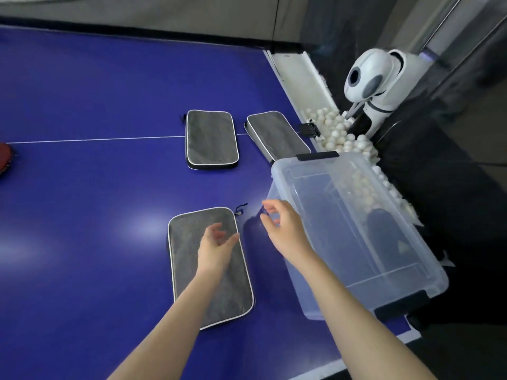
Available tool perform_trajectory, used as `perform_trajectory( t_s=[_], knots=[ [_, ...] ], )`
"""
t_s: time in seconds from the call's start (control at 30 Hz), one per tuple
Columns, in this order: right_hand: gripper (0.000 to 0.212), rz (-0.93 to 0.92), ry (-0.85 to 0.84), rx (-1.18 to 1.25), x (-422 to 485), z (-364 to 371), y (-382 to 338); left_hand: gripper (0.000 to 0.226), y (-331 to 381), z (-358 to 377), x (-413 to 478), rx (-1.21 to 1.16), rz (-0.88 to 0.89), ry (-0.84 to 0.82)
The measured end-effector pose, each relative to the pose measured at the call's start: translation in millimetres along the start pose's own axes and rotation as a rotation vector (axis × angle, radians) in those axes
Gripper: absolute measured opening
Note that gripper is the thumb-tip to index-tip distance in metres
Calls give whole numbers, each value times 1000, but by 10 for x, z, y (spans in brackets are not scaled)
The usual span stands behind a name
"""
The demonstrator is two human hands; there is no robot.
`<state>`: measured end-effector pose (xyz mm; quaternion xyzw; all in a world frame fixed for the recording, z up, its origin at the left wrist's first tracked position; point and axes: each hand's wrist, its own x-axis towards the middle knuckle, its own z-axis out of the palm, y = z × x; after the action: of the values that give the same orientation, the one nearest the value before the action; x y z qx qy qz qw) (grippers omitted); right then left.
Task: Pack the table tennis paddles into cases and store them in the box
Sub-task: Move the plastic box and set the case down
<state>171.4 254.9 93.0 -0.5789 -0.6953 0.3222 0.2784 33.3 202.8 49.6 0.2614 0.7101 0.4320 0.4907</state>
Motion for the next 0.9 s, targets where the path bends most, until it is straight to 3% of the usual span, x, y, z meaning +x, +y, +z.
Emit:
perform_trajectory(
  t_s=[0.13,0.27,0.4,0.6,0.7,0.8,0.9],
  knots=[
    [26,-100,33,28,230,-691,143,46,130,452,-240,-114,-33,-62],
    [24,-163,55,35,521,-1415,579,44,194,903,-506,-228,-32,26],
    [21,-216,-41,-35,887,-1922,995,56,141,1371,-937,-365,-89,252],
    [29,-302,-216,-285,1461,-2190,1283,95,-64,2100,-1818,-505,-323,639],
    [33,-336,-285,-381,1678,-2157,1320,99,-185,2553,-2104,-622,-445,592],
    [36,-369,-336,-433,1829,-2050,1308,91,-207,2971,-2218,-778,-511,446],
    [40,-400,-406,-514,1931,-1901,1300,74,-127,3222,-2165,-933,-542,414]
  ],
)
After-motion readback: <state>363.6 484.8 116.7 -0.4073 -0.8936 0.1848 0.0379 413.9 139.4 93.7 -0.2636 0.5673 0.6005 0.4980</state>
